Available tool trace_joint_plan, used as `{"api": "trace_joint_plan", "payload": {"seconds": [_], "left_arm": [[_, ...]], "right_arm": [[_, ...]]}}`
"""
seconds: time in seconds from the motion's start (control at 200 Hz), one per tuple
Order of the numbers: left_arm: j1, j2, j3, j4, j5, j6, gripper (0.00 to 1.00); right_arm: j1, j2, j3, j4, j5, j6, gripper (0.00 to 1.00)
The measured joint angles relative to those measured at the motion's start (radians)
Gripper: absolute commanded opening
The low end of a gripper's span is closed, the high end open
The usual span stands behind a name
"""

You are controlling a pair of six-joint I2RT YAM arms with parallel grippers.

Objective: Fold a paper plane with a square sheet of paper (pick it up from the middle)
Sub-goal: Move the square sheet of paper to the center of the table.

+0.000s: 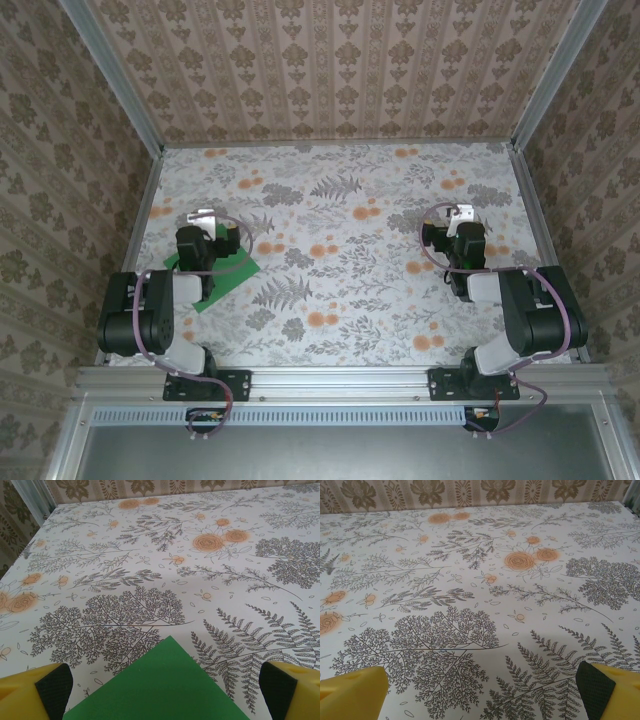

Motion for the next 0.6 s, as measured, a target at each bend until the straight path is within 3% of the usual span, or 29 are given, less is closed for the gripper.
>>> {"api": "trace_joint_plan", "payload": {"seconds": [0.22, 0.405, 0.6], "left_arm": [[-0.002, -0.114, 0.019, -0.111, -0.097, -0.013, 1.0], [-0.006, -0.226, 0.194, -0.435, -0.209, -0.145, 1.0], [-0.024, -0.241, 0.347, -0.72, -0.185, -0.331, 1.0]], "right_arm": [[0.0, -0.167, 0.024, -0.151, 0.053, 0.015, 1.0], [0.0, -0.275, 0.237, -0.45, 0.128, 0.132, 1.0], [0.005, -0.268, 0.445, -0.718, 0.087, 0.291, 1.0]]}}
